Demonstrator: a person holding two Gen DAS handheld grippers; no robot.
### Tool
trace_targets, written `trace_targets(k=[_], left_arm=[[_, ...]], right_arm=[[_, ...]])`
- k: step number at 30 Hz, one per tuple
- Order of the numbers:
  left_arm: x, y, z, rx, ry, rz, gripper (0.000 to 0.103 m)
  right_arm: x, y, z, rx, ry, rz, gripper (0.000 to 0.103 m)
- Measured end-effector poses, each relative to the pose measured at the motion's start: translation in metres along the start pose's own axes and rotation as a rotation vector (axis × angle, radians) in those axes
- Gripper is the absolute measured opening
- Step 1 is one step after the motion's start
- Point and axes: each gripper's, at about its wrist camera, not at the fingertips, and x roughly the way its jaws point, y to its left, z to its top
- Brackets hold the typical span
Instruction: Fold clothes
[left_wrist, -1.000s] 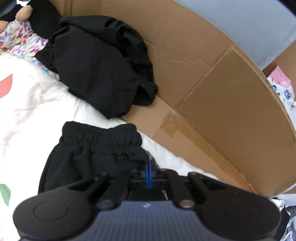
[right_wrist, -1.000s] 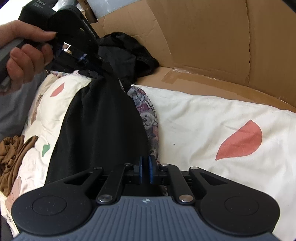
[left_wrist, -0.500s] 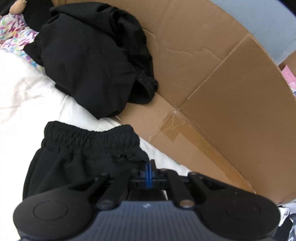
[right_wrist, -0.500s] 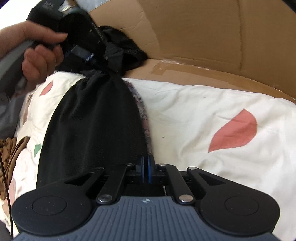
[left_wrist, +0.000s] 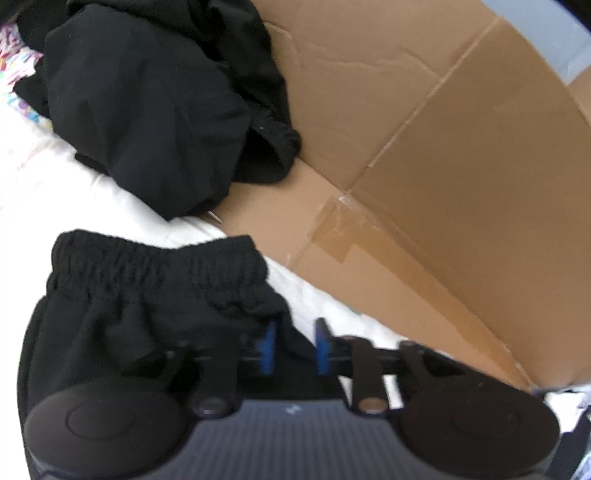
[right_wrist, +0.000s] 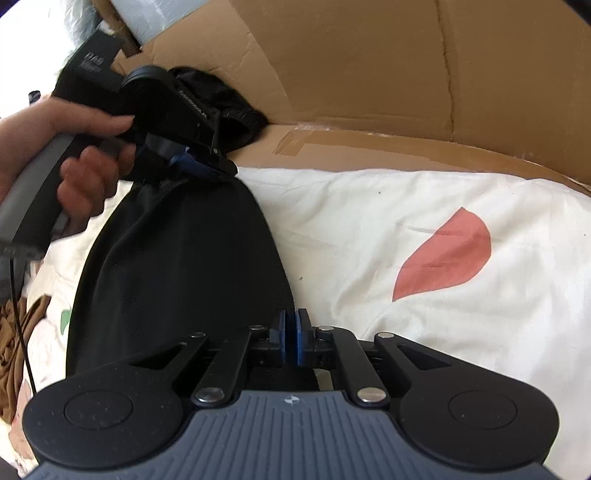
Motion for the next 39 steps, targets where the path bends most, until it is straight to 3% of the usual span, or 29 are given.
trace_targets(k=[2,3,6,14,18,21,25,32,39], left_arm=[[-0.005,-0.004,-0.002,0.003,-0.002,0.004,0.061],[-0.008,-0.006,-0.003,0.004,-0.002,0.004,0.065],[-0.02,-0.01,-0.004,0.007,0.009,-0.018,0.07],[-0.069,-0.008,-0.001,0.039,-0.023,-0.119,0.073],[-0.088,0.003,-0.007,0.056,-0.041,-0.111,0.074],[-0.096,0.03,-0.016,0.057,-0.041,-0.072,0.074],[-0.097,0.065,-0.024,0.01,-0.018,-0.035,0.074],[-0.107,0.124,-0.047,-0.097,-0.009,-0.03,0.065],[-0.132,0.159,-0.075,-0.104,-0.051,-0.051,0.063]], right_arm=[[-0.002,-0.002,0.002,0.031,-0.02,0.0,0.014],[-0.004,-0.004,0.002,0.05,-0.033,0.002,0.022],[-0.012,-0.006,0.002,0.07,-0.076,-0.003,0.034],[-0.014,0.005,0.003,0.049,-0.125,0.035,0.034],[-0.012,0.015,0.002,0.049,-0.157,0.102,0.034],[-0.014,0.021,0.002,0.039,-0.187,0.129,0.035],[-0.007,0.029,-0.001,0.009,-0.154,0.14,0.034],[0.0,0.045,-0.005,-0.037,-0.114,0.167,0.034],[0.006,0.055,-0.012,-0.087,-0.097,0.177,0.035]])
